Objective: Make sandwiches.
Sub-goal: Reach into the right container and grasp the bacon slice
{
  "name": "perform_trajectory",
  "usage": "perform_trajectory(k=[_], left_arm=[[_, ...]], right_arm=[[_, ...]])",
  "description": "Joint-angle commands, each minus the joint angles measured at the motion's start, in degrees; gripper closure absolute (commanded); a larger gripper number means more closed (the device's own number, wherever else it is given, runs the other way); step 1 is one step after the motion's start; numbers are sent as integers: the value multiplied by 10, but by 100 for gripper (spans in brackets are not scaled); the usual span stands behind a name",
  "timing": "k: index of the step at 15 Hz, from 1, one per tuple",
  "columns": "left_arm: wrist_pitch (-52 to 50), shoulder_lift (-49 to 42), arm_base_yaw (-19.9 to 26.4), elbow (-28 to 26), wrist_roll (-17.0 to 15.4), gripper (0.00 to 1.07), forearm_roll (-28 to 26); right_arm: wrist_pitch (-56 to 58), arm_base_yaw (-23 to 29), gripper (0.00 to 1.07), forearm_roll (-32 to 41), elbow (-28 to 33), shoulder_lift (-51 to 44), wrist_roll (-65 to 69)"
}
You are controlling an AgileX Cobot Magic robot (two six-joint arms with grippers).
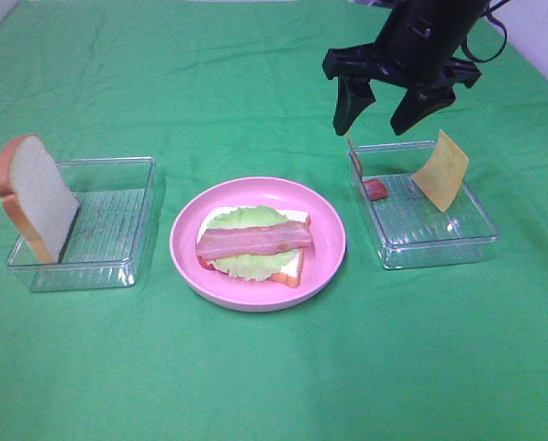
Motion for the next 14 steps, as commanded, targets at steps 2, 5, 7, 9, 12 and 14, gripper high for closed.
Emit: perform_trajectory(k=[2, 5, 7, 9, 12, 14], left_arm=[[-7, -11, -1, 1, 1, 24, -2], [-7, -11, -1, 1, 1, 24, -2], [-7, -11, -1, 1, 1, 24, -2], [-7, -11, -1, 1, 1, 24, -2], [-7, -11, -1, 1, 1, 24, -2], [-7, -11, -1, 1, 1, 24, -2]], right_arm=[[19, -2, 45, -16, -54, 28, -6], [44, -2, 45, -40, -113, 80, 22], [56, -2, 45, -36, -136, 112, 22], [61, -2, 45, -36, -151, 138, 22], [44, -2, 45, -32, -154, 157, 23], [40, -2, 46, -41, -154, 170, 31]])
